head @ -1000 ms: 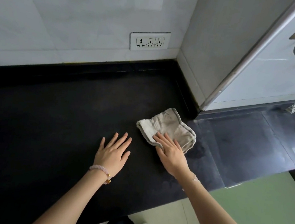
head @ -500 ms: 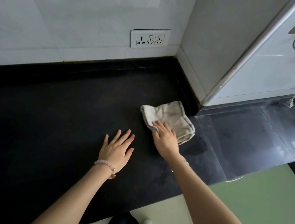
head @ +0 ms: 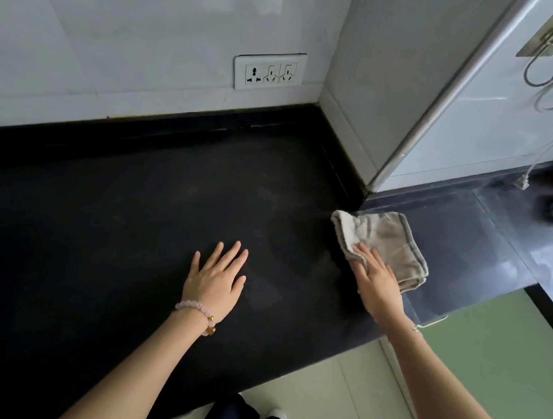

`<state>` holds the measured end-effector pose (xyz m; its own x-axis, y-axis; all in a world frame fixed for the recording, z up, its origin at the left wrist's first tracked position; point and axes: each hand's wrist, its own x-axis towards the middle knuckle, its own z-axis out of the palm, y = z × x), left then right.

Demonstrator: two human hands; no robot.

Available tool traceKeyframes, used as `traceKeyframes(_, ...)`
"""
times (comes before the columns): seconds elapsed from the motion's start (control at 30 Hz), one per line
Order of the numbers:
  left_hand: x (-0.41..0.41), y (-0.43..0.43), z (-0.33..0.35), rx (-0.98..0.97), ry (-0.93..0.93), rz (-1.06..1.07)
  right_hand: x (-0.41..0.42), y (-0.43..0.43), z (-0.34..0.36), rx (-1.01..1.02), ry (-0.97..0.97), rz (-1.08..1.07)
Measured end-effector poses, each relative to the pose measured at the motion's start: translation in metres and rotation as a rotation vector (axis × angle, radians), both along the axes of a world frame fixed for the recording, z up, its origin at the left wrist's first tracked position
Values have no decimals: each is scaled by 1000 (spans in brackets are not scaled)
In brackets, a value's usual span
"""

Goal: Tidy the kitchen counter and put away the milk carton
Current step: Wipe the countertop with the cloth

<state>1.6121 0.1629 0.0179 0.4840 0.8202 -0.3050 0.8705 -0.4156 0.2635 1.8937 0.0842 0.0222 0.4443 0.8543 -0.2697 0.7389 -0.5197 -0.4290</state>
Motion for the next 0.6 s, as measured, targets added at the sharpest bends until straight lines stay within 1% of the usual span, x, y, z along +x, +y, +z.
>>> traceKeyframes(0.1, 2, 0, -1, 6, 17, 1, -6, 7, 0, 16, 12, -61)
traceKeyframes(0.23, 2, -2, -1, 16, 15, 2, -16, 4, -2, 38, 5, -73)
traceKeyframes(0.37, 4, -2, -1, 28, 13, 12, -10, 4, 2, 96, 57, -102)
traceKeyframes(0.6, 15, -6, 1, 38, 33, 60, 9, -4, -1, 34, -37, -4)
